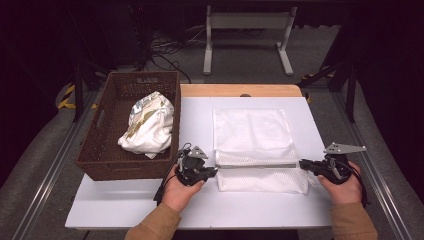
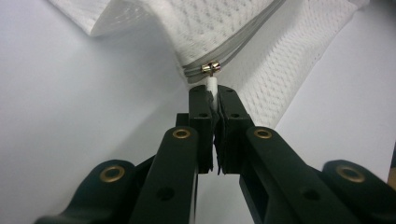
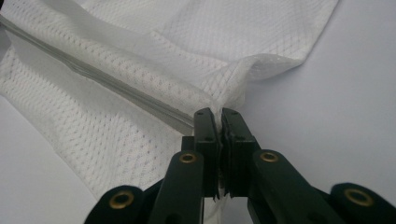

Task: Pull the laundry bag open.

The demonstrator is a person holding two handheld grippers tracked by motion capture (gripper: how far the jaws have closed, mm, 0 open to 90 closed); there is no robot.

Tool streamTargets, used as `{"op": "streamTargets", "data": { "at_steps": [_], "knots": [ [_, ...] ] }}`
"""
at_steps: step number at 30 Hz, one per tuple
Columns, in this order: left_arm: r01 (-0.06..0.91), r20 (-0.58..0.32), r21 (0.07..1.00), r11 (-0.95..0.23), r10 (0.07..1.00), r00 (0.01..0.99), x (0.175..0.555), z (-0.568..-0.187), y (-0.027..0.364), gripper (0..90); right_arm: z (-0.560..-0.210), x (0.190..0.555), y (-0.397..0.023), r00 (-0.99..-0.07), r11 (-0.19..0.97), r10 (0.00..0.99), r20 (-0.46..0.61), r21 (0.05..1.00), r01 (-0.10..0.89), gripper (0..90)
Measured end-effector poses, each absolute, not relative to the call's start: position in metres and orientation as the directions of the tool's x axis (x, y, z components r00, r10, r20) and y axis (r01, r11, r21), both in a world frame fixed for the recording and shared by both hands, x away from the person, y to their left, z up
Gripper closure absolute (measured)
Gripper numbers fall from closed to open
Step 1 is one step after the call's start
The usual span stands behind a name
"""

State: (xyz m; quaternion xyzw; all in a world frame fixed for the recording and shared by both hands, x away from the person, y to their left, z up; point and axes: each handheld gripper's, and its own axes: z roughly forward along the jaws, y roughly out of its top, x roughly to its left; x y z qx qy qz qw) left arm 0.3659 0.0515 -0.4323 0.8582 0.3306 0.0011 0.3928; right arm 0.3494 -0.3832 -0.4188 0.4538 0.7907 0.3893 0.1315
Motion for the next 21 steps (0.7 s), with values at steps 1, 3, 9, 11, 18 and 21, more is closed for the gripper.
{"op": "streamTargets", "data": {
  "at_steps": [1,3,9,11,18,21],
  "knots": [
    [0.559,-0.247,0.676,-0.481,0.566,0.786,0.366,-0.432,0.053,86.7,-0.419,0.35,-0.383,-0.551,0.284,0.822,0.145,0.734,0.617,86.3],
    [0.566,-0.251,0.673,-0.476,0.573,0.78,0.366,-0.432,0.054,86.7,-0.419,0.35,-0.383,-0.549,0.284,0.823,0.143,0.734,0.617,86.3],
    [0.584,-0.243,0.655,-0.48,0.599,0.763,0.369,-0.434,0.059,86.7,-0.42,0.35,-0.382,-0.551,0.284,0.822,0.142,0.737,0.613,86.6],
    [0.593,-0.244,0.646,-0.48,0.607,0.756,0.37,-0.436,0.059,86.8,-0.421,0.351,-0.381,-0.548,0.284,0.824,0.143,0.732,0.619,86.7],
    [0.585,-0.246,0.659,-0.473,0.6,0.762,0.37,-0.439,0.059,85.7,-0.423,0.353,-0.379,-0.543,0.289,0.826,0.151,0.713,0.639,84.5],
    [0.564,-0.216,0.677,-0.474,0.605,0.767,0.365,-0.436,0.065,75.6,-0.423,0.353,-0.381,-0.537,0.28,0.826,0.171,0.703,0.654,76.2]
  ]
}}
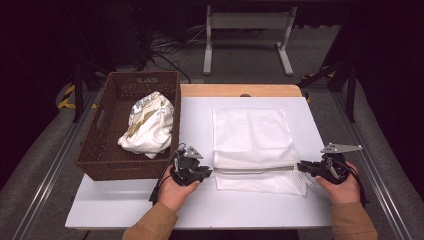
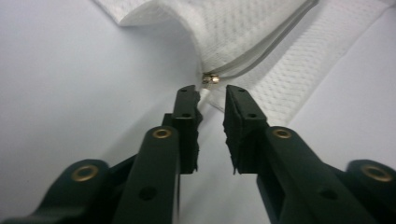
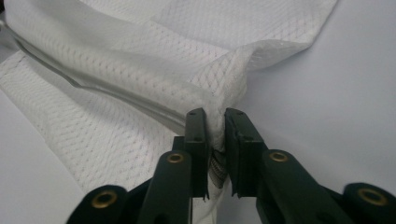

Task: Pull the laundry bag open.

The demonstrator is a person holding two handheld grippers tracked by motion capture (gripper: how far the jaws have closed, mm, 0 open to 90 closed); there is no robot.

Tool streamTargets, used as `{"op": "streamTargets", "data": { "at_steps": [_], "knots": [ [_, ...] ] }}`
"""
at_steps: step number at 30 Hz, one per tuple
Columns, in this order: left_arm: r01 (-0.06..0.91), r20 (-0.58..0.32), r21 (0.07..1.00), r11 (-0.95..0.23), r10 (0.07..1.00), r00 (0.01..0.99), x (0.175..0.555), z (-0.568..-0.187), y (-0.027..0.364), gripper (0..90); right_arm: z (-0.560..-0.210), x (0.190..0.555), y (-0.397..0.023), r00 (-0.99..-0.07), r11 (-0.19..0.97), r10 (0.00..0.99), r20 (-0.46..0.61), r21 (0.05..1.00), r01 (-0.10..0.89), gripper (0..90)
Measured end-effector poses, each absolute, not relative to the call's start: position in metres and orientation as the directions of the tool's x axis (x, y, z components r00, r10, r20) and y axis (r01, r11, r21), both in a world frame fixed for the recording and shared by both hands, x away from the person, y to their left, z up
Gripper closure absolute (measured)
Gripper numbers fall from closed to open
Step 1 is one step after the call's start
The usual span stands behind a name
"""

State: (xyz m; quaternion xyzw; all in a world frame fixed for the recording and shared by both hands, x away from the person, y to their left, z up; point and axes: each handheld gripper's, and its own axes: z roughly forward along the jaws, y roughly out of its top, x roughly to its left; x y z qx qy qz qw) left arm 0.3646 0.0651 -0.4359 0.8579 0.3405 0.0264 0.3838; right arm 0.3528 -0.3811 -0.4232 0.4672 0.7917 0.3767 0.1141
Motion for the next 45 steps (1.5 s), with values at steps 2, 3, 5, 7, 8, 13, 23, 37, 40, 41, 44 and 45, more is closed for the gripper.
{"op": "streamTargets", "data": {
  "at_steps": [2,3,5,7,8,13,23,37,40,41,44,45],
  "knots": [
    [0.53,-0.193,0.696,-0.484,0.586,0.787,0.357,-0.43,0.066,70.9,-0.42,0.352,-0.382,-0.533,0.275,0.83,0.162,0.713,0.645,70.0],
    [0.514,-0.19,0.706,-0.487,0.569,0.8,0.352,-0.428,0.064,70.1,-0.419,0.351,-0.382,-0.531,0.269,0.832,0.163,0.718,0.642,68.0],
    [0.47,-0.167,0.721,-0.509,0.53,0.831,0.344,-0.424,0.06,65.8,-0.415,0.349,-0.383,-0.525,0.268,0.839,0.145,0.728,0.63,64.3],
    [0.448,-0.155,0.726,-0.522,0.51,0.846,0.341,-0.424,0.058,60.2,-0.413,0.348,-0.383,-0.521,0.269,0.843,0.134,0.733,0.624,62.7],
    [0.396,-0.128,0.733,-0.553,0.459,0.879,0.335,-0.423,0.051,56.8,-0.409,0.345,-0.382,-0.518,0.264,0.846,0.126,0.745,0.613,59.9],
    [0.314,-0.068,0.721,-0.618,0.387,0.919,0.329,-0.428,0.038,48.1,-0.401,0.339,-0.38,-0.536,0.252,0.833,0.139,0.767,0.59,57.4],
    [0.264,0.027,0.648,-0.714,0.368,0.93,0.336,-0.448,0.016,43.6,-0.399,0.335,-0.378,-0.545,0.244,0.825,0.152,0.773,0.586,55.9],
    [0.28,0.018,0.645,-0.711,0.38,0.925,0.342,-0.453,0.011,76.2,-0.399,0.333,-0.377,-0.545,0.242,0.824,0.151,0.777,0.582,55.7],
    [0.29,0.028,0.64,-0.711,0.398,0.917,0.342,-0.452,0.011,84.4,-0.399,0.333,-0.377,-0.547,0.244,0.824,0.149,0.778,0.579,55.9],
    [0.296,0.023,0.642,-0.708,0.403,0.915,0.343,-0.452,0.011,87.2,-0.398,0.333,-0.377,-0.547,0.244,0.823,0.149,0.778,0.579,56.1],
    [0.325,-0.013,0.648,-0.689,0.417,0.909,0.347,-0.453,0.013,89.4,-0.398,0.333,-0.377,-0.549,0.246,0.823,0.146,0.78,0.576,56.2],
    [0.325,-0.013,0.648,-0.689,0.417,0.909,0.347,-0.453,0.013,89.7,-0.398,0.333,-0.377,-0.549,0.246,0.823,0.146,0.78,0.576,56.2]
  ]
}}
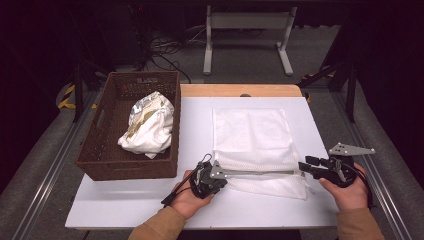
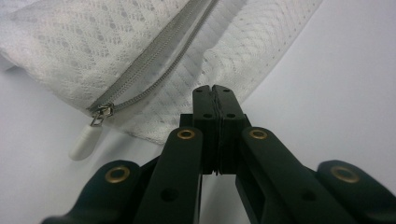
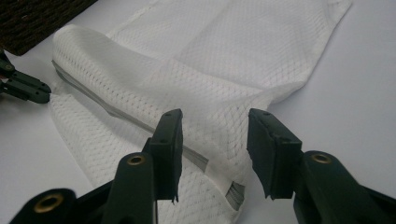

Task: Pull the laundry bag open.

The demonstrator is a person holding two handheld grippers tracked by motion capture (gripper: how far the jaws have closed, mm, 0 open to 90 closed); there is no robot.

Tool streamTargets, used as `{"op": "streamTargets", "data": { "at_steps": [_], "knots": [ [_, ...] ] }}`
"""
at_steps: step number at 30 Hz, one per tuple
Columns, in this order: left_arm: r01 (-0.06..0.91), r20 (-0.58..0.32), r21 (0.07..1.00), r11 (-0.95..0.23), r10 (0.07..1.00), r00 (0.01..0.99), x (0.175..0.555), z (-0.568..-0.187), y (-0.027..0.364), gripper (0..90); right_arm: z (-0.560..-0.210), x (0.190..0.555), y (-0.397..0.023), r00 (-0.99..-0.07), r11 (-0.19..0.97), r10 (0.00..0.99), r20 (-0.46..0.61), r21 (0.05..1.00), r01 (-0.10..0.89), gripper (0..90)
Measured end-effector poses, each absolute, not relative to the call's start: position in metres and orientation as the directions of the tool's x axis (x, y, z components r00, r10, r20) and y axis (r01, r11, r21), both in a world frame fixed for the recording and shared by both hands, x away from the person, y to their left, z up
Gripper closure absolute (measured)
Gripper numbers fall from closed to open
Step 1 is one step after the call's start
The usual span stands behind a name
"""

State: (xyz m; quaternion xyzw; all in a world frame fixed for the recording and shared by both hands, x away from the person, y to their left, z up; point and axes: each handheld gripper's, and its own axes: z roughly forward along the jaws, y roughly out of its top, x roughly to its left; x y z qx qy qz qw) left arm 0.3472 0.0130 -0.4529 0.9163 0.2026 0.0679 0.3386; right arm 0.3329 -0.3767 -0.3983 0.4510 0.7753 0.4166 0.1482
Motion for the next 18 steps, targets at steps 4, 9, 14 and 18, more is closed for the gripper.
{"op": "streamTargets", "data": {
  "at_steps": [4,9,14,18],
  "knots": [
    [0.327,-0.015,0.658,-0.678,0.423,0.906,0.345,-0.449,0.013,90.0,-0.397,0.332,-0.377,-0.555,0.249,0.819,0.143,0.783,0.57,56.3],
    [0.325,-0.075,0.696,-0.64,0.385,0.92,0.34,-0.433,0.02,90.0,-0.396,0.332,-0.376,-0.557,0.247,0.818,0.144,0.786,0.567,56.3],
    [0.304,-0.103,0.684,-0.663,0.324,0.94,0.328,-0.425,0.024,89.9,-0.394,0.33,-0.375,-0.564,0.253,0.814,0.14,0.788,0.561,56.3],
    [0.281,-0.127,0.639,-0.716,0.262,0.957,0.322,-0.423,0.026,89.3,-0.391,0.329,-0.374,-0.571,0.258,0.809,0.139,0.789,0.557,56.2]
  ]
}}
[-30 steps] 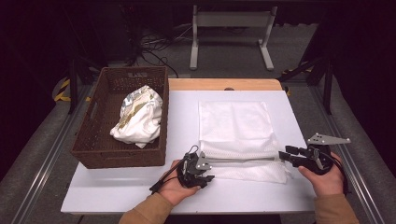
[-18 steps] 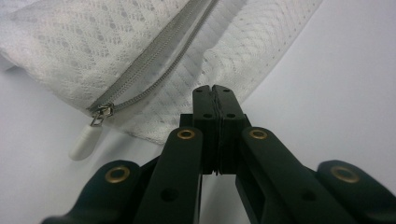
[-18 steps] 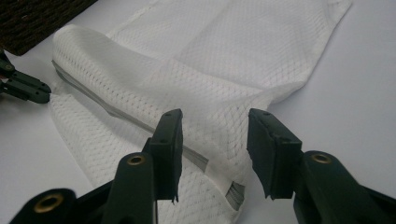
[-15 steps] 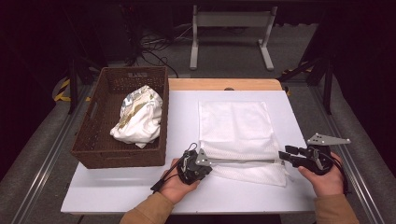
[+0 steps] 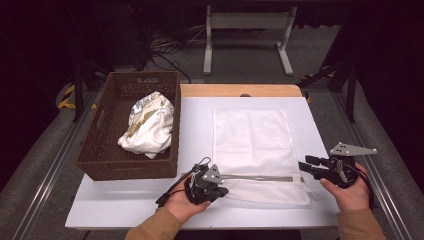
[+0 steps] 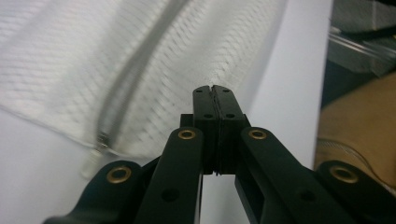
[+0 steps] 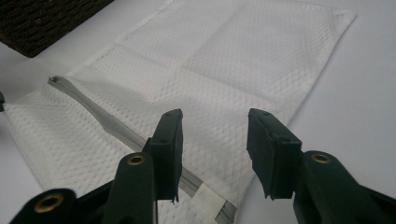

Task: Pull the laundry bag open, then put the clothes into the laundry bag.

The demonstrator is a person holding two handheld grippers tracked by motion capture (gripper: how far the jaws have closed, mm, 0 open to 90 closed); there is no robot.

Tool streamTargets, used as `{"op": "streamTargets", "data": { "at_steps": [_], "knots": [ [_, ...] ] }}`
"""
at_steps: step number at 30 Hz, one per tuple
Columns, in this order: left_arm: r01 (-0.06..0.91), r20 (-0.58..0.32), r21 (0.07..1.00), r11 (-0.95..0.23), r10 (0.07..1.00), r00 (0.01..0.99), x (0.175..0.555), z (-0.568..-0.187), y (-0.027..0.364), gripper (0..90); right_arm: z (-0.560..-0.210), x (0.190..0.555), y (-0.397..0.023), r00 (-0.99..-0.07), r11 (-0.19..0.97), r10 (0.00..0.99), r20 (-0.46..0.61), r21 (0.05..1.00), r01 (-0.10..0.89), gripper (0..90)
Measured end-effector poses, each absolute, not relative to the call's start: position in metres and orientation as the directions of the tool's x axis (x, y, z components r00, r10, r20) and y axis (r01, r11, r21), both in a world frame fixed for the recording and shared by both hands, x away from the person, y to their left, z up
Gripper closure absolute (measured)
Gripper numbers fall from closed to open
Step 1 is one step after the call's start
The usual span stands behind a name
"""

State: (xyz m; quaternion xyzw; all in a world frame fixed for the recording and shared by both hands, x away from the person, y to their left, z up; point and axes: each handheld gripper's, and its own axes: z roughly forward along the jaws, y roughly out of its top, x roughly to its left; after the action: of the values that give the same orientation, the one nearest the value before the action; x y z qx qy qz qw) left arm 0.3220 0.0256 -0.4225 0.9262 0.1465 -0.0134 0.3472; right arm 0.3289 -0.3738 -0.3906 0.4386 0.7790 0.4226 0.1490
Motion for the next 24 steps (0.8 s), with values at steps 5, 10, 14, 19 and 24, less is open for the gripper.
{"op": "streamTargets", "data": {
  "at_steps": [5,10,14,19,24],
  "knots": [
    [0.288,-0.203,0.59,-0.754,0.207,0.957,0.323,-0.427,0.031,80.4,-0.39,0.33,-0.368,-0.6,0.289,0.788,0.133,0.782,0.553,56.0],
    [0.287,-0.209,0.637,-0.715,0.199,0.958,0.323,-0.42,0.039,62.8,-0.388,0.33,-0.361,-0.632,0.32,0.764,0.128,0.776,0.544,55.3],
    [0.308,-0.193,0.682,-0.663,0.243,0.951,0.324,-0.414,0.047,58.8,-0.386,0.332,-0.354,-0.652,0.343,0.748,0.121,0.772,0.536,53.5],
    [0.342,-0.176,0.717,-0.608,0.316,0.932,0.325,-0.41,0.06,55.7,-0.388,0.335,-0.344,-0.674,0.37,0.73,0.111,0.765,0.527,51.9],
    [0.368,-0.154,0.746,-0.556,0.394,0.906,0.325,-0.409,0.077,52.7,-0.39,0.342,-0.329,-0.704,0.403,0.703,0.103,0.758,0.513,49.0]
  ]
}}
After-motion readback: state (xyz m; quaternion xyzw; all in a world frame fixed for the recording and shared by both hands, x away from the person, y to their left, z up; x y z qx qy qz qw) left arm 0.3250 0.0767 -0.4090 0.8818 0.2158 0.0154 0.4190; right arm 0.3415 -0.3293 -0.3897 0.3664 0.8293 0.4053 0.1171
